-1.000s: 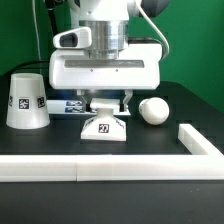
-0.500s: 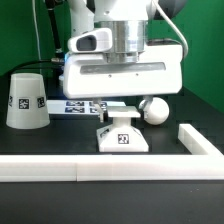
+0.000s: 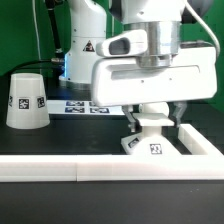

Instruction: Assemble lamp

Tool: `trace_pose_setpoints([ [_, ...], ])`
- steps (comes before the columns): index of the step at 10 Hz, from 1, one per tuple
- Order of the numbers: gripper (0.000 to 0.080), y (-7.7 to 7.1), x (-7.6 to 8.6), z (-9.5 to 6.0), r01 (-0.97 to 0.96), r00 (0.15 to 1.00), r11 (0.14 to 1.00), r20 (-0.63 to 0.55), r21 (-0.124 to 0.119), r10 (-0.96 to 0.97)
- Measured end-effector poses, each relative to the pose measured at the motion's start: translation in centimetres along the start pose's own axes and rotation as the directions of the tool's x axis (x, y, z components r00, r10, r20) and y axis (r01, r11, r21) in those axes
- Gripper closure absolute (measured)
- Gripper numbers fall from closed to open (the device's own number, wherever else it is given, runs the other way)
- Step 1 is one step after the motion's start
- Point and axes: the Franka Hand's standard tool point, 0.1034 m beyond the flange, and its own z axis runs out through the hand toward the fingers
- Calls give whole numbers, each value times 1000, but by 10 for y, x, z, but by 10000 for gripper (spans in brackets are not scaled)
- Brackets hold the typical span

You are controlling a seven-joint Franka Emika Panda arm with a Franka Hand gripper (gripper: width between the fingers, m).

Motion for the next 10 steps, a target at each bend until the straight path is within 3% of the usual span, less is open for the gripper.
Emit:
trace_pose_setpoints([
  [4, 263, -13, 33, 4, -16, 999, 1000, -32, 10, 16],
  [7, 253, -14, 33, 4, -20, 999, 1000, -32, 10, 20],
  [8, 132, -14, 33, 4, -20, 999, 1000, -32, 10, 20],
  [10, 106, -13, 31, 3, -18, 999, 1000, -31, 9, 19],
])
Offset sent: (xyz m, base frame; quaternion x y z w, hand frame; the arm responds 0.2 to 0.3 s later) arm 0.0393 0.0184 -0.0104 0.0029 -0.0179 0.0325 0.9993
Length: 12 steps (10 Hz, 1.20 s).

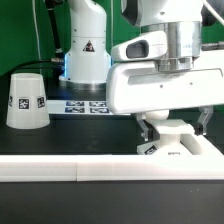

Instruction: Assemble lamp

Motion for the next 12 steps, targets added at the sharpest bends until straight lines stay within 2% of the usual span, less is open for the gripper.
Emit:
trace_pose_setpoints([
  [3, 101, -3, -31, -24, 11, 1000, 1000, 15, -5, -11],
  [5, 101, -8, -66, -45, 7, 1000, 1000, 29, -10, -6],
  [7, 101, -15, -99, -52, -15, 998, 1000, 58, -16, 16],
  [9, 101, -13, -133, -52, -32, 996, 999, 87, -26, 34],
  [12, 101, -18, -153, -48, 123, 992, 992, 36, -21, -122],
])
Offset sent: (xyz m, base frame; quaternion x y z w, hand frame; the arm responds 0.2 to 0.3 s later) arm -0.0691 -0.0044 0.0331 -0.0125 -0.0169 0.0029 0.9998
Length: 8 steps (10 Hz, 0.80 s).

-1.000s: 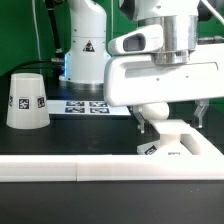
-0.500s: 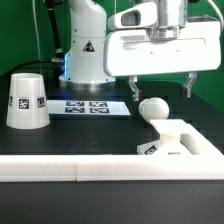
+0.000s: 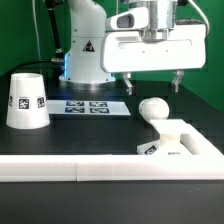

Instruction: Assemble lamp

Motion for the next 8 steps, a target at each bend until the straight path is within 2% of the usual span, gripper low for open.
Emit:
trace_pose_setpoints([
  [5, 101, -3, -5, 3, 26, 999, 1000, 19, 4, -26],
  [6, 101, -5, 1, 4, 12, 1000, 1000, 19, 7, -12],
  [8, 101, -17, -8, 7, 6, 991, 1000, 133, 22, -9],
])
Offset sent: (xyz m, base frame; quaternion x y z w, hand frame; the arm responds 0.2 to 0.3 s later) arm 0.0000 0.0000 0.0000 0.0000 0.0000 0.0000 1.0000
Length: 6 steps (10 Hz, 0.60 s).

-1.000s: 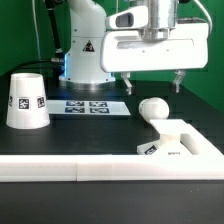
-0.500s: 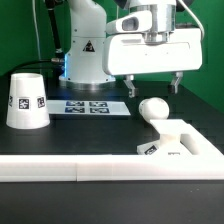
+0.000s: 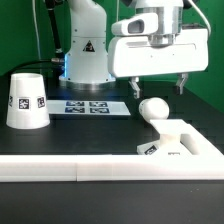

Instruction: Assemble lamp

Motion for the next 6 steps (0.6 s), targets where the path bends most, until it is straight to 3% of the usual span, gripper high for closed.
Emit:
trace_pose_setpoints([
  [4, 101, -6, -3, 1, -7, 967, 999, 254, 34, -2],
  [6, 101, -6, -7, 4, -11, 923, 999, 386, 39, -5],
])
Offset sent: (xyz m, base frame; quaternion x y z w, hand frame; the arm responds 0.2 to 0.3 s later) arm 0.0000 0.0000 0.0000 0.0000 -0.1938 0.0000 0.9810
